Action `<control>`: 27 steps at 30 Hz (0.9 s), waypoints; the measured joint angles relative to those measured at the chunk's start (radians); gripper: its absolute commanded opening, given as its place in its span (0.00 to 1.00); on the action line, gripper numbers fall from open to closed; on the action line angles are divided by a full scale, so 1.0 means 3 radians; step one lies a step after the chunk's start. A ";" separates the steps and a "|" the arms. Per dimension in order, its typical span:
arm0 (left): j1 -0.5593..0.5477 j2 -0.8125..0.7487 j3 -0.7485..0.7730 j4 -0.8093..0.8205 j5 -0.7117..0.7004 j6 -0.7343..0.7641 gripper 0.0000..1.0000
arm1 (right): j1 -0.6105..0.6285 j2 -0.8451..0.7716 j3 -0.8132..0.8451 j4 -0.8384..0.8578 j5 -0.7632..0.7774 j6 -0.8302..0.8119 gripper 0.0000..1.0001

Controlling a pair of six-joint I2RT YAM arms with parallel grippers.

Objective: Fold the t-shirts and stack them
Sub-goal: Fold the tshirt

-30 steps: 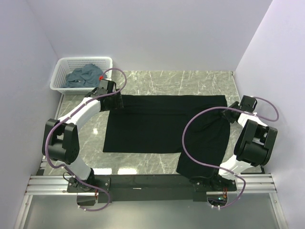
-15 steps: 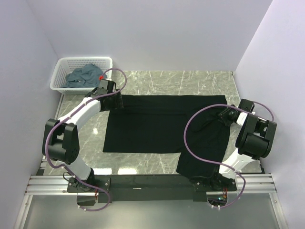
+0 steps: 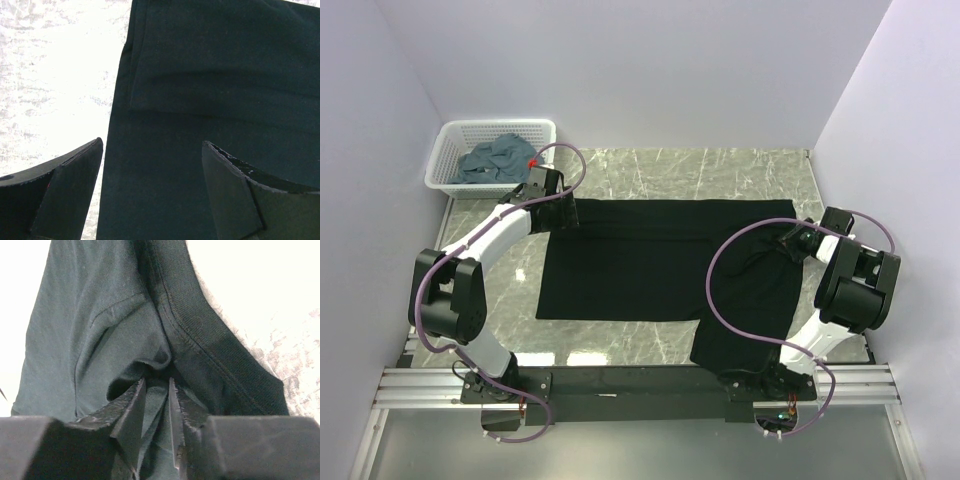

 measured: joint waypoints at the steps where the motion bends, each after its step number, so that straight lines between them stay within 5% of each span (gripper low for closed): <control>1: 0.0000 0.0000 0.0001 0.0000 0.0000 0.0000 0.86 | 0.0001 0.0000 0.0000 -0.0001 0.0001 0.0000 0.27; 8: 0.0000 0.0000 0.0001 -0.0001 0.0000 0.0000 0.86 | 0.0001 -0.0014 0.0000 -0.0033 0.0062 0.0005 0.03; 27: 0.0000 0.0000 0.0001 -0.0013 0.0001 0.0003 0.86 | 0.0001 -0.1436 -0.0211 -0.0947 0.0725 0.0385 0.00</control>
